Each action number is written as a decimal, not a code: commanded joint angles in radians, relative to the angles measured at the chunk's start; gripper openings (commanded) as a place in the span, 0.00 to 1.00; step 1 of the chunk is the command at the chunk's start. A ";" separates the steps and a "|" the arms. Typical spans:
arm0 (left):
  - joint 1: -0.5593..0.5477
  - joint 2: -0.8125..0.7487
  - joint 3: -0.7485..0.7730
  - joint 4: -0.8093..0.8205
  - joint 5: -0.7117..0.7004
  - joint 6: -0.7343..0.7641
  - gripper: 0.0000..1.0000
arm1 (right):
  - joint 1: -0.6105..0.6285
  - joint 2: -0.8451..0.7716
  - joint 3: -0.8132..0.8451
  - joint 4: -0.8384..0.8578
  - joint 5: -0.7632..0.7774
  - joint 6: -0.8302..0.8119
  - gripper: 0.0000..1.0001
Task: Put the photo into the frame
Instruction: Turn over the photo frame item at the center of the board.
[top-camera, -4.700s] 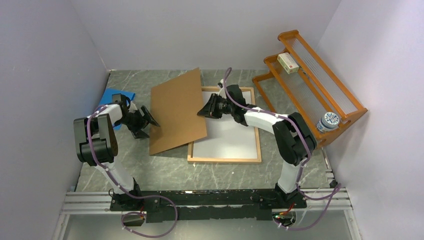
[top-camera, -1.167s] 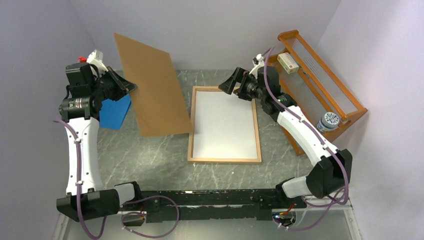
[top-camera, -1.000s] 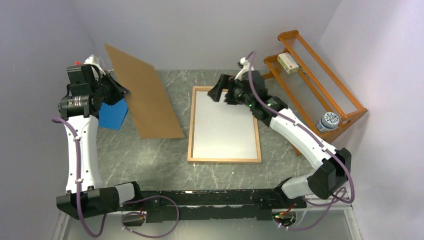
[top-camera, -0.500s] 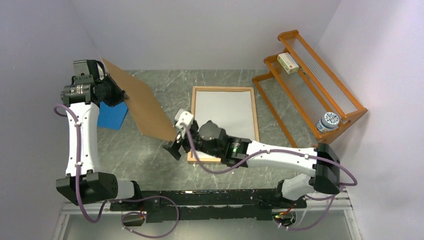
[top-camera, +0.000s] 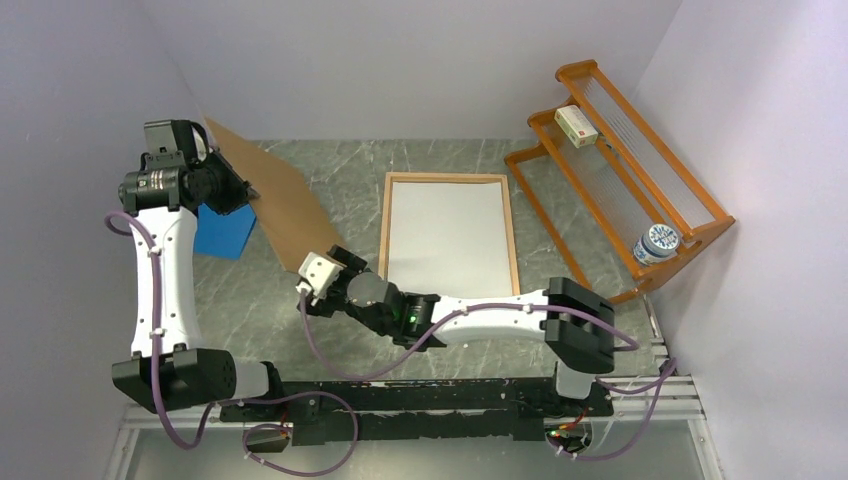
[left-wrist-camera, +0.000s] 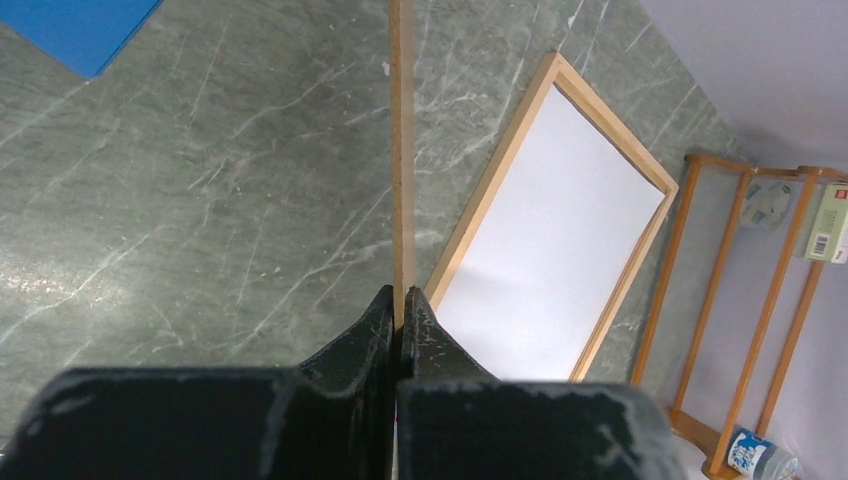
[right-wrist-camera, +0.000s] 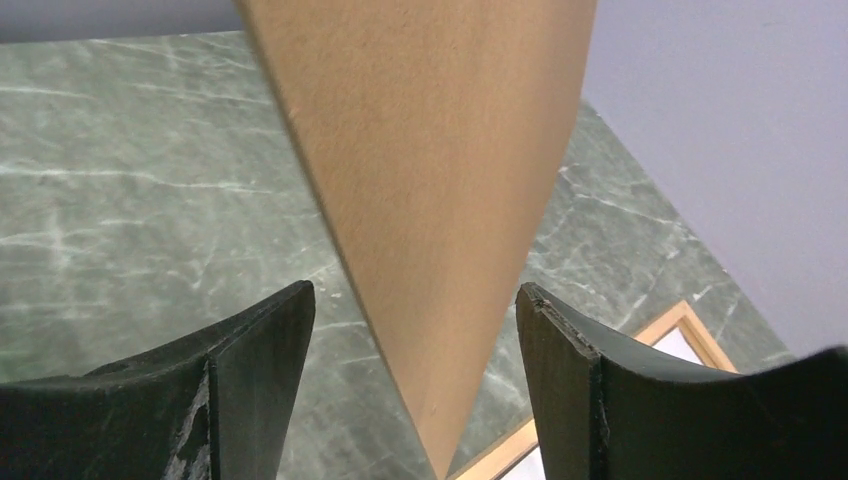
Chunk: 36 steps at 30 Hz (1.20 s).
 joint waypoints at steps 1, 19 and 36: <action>-0.004 -0.067 0.032 0.039 0.051 -0.028 0.03 | 0.007 0.045 0.101 0.138 0.155 -0.040 0.72; -0.004 -0.101 0.052 0.053 0.117 -0.038 0.30 | 0.010 0.003 0.025 0.336 0.155 -0.150 0.00; -0.003 -0.140 0.084 0.125 0.054 -0.007 0.94 | -0.171 -0.265 -0.116 0.274 -0.036 0.382 0.00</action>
